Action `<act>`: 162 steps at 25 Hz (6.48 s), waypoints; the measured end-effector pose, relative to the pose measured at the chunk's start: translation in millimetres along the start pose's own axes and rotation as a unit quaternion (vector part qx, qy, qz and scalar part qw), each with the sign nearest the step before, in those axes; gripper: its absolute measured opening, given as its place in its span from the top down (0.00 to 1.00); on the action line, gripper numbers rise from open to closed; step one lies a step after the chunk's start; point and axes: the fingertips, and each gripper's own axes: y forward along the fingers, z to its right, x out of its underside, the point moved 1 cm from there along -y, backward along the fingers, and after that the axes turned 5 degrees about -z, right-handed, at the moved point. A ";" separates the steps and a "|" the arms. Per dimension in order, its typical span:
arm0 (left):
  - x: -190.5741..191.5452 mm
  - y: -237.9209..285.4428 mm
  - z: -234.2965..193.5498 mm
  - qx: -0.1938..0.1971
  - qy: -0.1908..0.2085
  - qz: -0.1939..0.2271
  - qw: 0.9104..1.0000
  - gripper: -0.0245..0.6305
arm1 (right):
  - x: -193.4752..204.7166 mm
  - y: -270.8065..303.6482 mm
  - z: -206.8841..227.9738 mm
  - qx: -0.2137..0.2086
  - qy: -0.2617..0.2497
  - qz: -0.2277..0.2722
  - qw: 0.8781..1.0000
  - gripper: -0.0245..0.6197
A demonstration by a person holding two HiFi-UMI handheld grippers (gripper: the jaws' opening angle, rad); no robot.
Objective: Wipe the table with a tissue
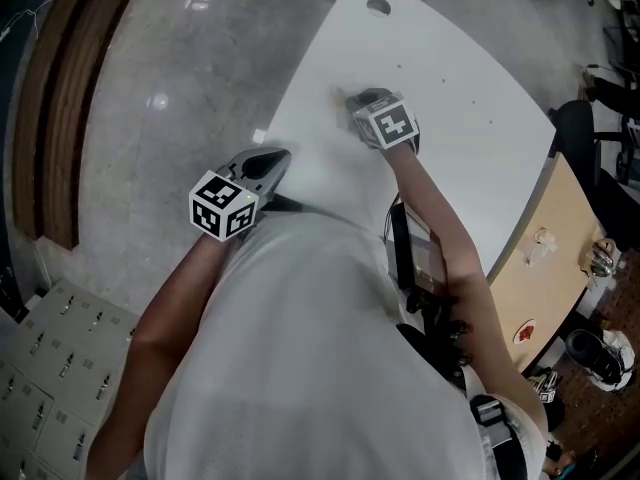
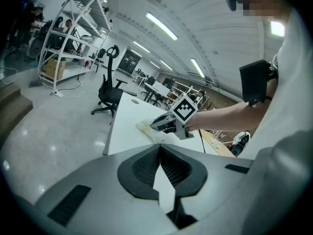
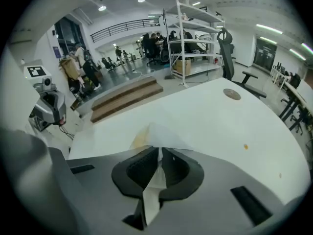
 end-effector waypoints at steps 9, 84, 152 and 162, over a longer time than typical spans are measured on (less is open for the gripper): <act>-10.8 17.9 7.3 0.026 0.012 -0.007 1.000 0.95 | 65.9 -25.2 -34.6 -0.048 -0.030 -0.056 0.997 0.92; -29.6 70.3 82.2 -0.005 0.042 -0.049 0.998 0.95 | 171.9 -123.3 257.2 0.302 0.202 0.015 0.932 0.92; -1.6 4.2 40.2 -0.031 0.031 -0.014 0.999 0.95 | 51.8 -107.4 -34.5 -0.057 0.064 0.273 0.958 0.92; -15.7 50.0 79.0 0.056 0.109 -0.058 0.991 0.95 | 134.6 -210.2 -12.2 0.068 0.156 0.324 0.931 0.92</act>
